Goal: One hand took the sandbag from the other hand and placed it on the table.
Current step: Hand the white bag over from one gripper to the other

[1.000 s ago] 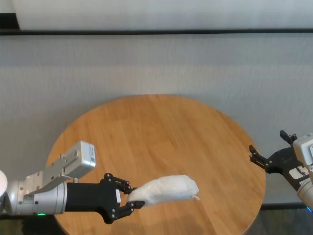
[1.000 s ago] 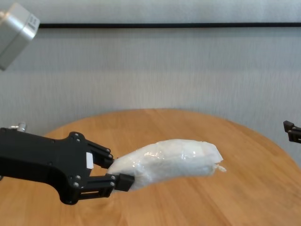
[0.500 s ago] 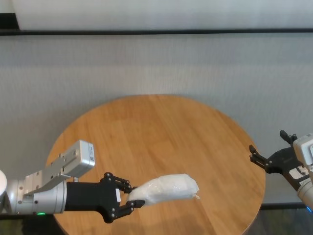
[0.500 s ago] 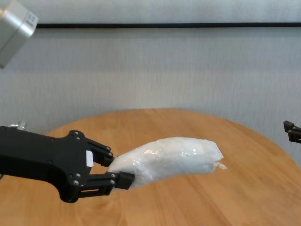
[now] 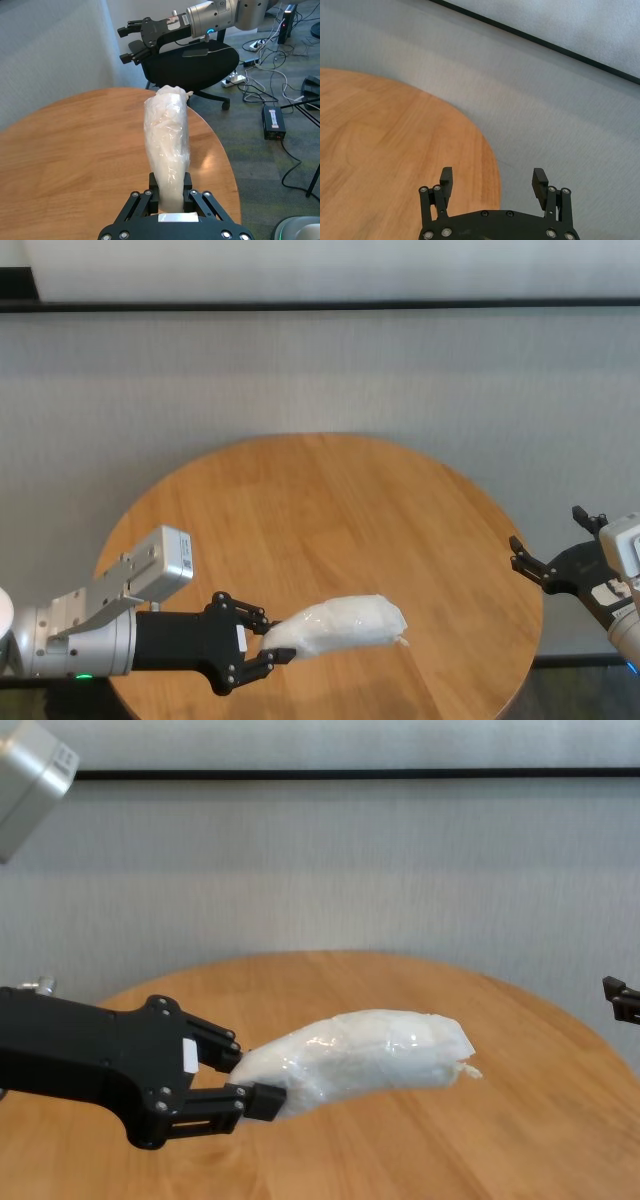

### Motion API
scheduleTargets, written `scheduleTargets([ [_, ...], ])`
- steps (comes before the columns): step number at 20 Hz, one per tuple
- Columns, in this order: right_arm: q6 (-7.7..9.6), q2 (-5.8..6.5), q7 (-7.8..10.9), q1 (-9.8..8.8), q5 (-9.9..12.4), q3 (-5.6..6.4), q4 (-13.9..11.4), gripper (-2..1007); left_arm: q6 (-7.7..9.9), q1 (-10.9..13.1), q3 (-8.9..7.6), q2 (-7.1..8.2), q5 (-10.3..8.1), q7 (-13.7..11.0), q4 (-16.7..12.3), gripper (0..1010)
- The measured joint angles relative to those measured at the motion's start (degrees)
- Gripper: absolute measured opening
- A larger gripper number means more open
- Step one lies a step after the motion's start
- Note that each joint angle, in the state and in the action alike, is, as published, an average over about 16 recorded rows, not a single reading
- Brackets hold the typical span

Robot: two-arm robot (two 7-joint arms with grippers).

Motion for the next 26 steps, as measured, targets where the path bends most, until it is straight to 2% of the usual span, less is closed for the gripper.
scheduleTargets([
  [6,-0.49,0.19,0.45,-0.04,-0.7,0.09,-0.5,1000,-0.04,0.0,-0.03,-0.02,-0.03,0.0,0.0,278],
  [15,-2.77,0.53,1.76,0.11,-3.0,0.69,-0.9,1000,-0.08,0.0,-0.07,-0.04,-0.06,-0.1,0.0,278],
  [21,-5.98,1.9,4.43,-0.15,-4.5,1.19,-1.3,1000,-0.09,0.0,-0.09,-0.04,-0.08,-0.1,0.0,278],
  [26,-9.81,4.08,8.22,-0.53,-5.6,1.25,-1.6,1000,-0.1,0.0,-0.1,-0.04,-0.08,-0.1,0.0,278],
])
